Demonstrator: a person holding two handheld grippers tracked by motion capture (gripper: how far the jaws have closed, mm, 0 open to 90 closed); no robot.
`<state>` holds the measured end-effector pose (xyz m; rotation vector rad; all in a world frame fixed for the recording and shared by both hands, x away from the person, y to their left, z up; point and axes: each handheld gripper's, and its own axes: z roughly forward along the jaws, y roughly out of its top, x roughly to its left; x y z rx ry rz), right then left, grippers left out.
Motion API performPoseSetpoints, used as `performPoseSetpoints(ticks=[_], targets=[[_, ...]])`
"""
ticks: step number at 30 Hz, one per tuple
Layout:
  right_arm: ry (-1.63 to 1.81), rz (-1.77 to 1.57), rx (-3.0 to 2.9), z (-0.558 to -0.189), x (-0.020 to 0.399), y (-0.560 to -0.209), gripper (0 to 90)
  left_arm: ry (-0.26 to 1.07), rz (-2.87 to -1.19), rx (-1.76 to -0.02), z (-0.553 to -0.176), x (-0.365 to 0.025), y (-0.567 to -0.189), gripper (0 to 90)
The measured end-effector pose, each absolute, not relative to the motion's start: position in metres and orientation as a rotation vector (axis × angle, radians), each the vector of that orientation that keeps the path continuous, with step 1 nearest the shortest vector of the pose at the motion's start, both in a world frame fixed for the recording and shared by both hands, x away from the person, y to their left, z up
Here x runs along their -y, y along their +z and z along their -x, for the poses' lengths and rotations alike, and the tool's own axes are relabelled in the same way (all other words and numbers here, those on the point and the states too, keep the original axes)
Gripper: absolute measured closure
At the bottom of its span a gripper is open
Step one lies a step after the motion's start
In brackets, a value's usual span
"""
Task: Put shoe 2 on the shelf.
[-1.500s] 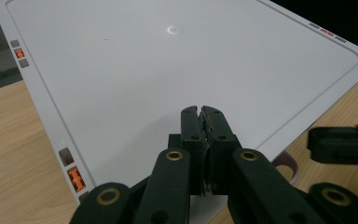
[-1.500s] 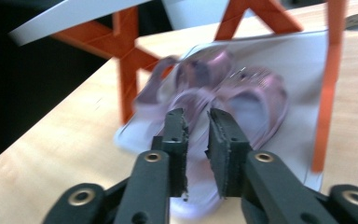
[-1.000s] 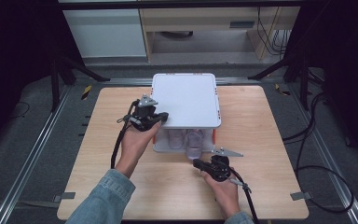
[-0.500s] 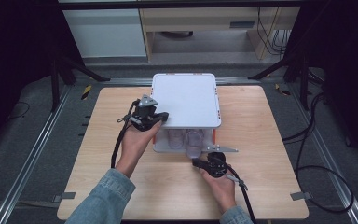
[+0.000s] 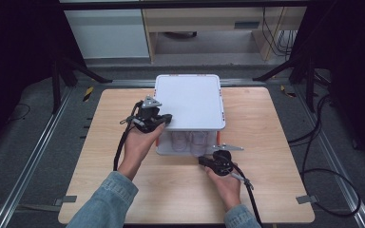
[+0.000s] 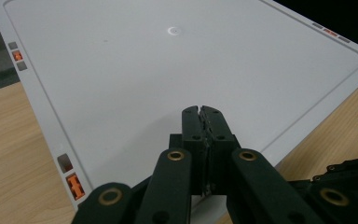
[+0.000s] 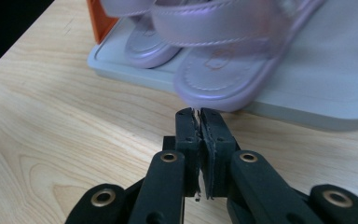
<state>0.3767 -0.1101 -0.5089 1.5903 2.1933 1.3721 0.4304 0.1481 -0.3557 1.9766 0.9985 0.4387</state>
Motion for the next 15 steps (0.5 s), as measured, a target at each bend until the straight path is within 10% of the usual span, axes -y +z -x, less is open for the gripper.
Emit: performPoseSetpoints(ticks=[15], targets=[[1.391, -1.587, -2.123, -0.3715, 0.1074, -0.5062, 83.6, 0.441, -1.977, -0.999, -0.4305, -0.1476, -0.3557, 88.1]])
